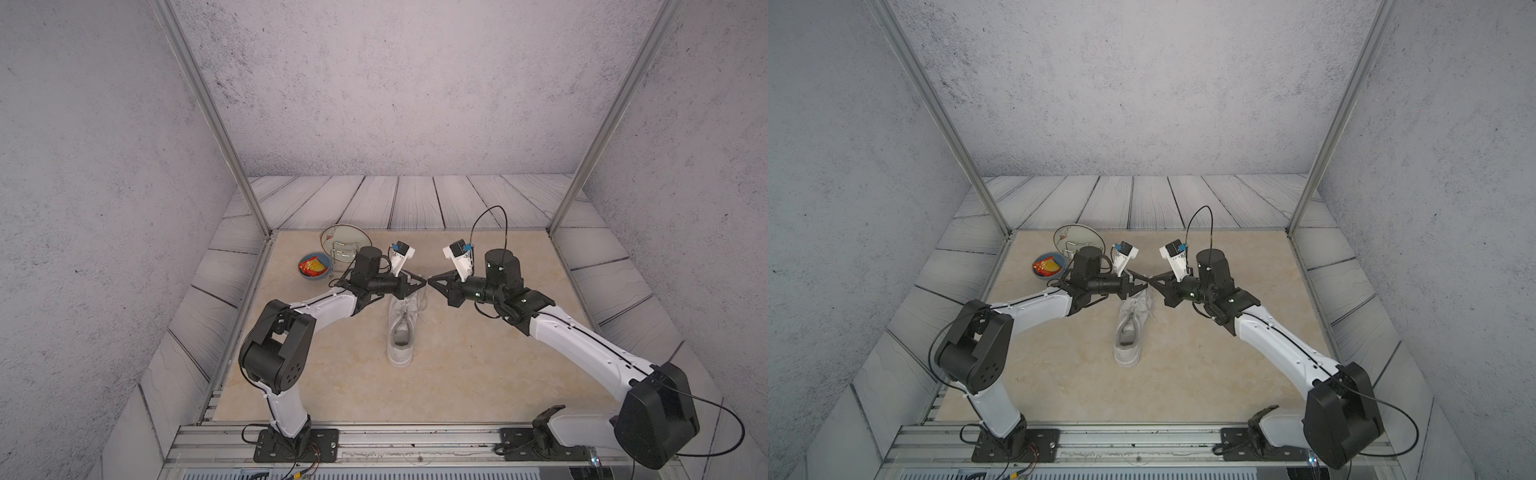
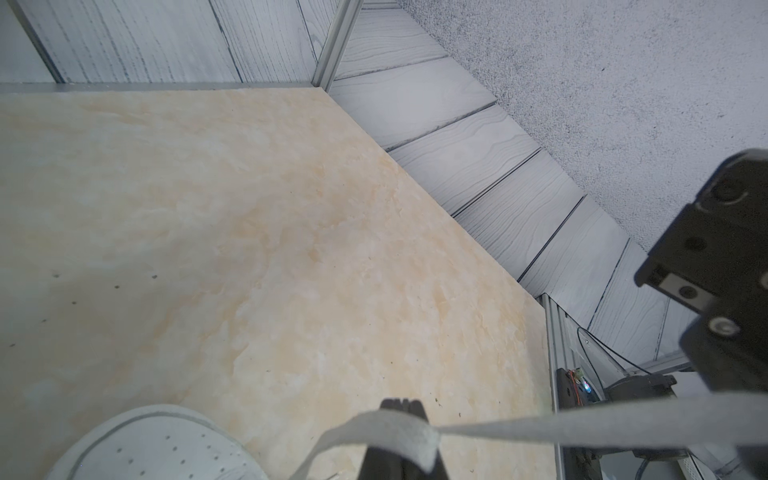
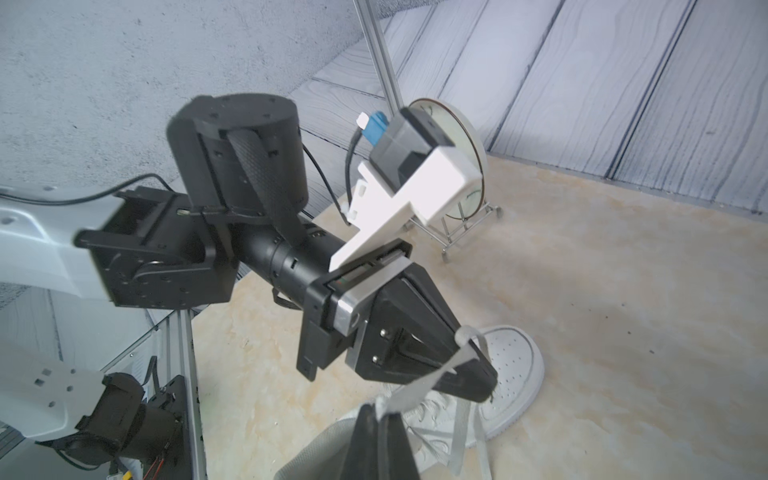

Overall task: Tie the shoes
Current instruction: Cross the shoelace with the shoelace.

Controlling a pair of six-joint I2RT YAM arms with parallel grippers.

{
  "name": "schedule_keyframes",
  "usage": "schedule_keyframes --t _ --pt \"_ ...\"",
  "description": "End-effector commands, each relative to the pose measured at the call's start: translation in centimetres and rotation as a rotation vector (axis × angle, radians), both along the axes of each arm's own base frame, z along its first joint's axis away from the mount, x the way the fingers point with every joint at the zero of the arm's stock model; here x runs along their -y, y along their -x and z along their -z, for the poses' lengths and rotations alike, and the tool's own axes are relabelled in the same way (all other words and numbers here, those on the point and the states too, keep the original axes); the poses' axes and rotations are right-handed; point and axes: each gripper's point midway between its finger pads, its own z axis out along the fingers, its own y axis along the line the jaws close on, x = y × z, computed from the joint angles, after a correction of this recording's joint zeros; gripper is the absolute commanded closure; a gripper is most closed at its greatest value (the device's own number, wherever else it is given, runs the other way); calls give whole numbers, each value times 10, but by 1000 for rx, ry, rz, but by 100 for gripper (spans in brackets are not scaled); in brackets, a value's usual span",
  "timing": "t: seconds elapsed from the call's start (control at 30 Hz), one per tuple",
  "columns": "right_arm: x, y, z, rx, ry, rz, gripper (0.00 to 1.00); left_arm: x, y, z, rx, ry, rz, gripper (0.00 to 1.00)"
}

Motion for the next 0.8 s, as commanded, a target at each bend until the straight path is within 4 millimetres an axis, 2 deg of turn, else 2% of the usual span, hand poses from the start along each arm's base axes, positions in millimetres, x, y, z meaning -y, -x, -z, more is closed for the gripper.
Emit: schedule_keyframes --t 0.0,0.47,0.77 --pt "-9 -1 -21 51 -47 -26 100 2 -9 -4 1 12 -10 100" --pt "-9 -25 25 104 113 32 100 2 -8 -6 -6 14 -8 100" --pt "-9 -31 57 111 220 36 100 3 -9 -10 -17 12 -6 100"
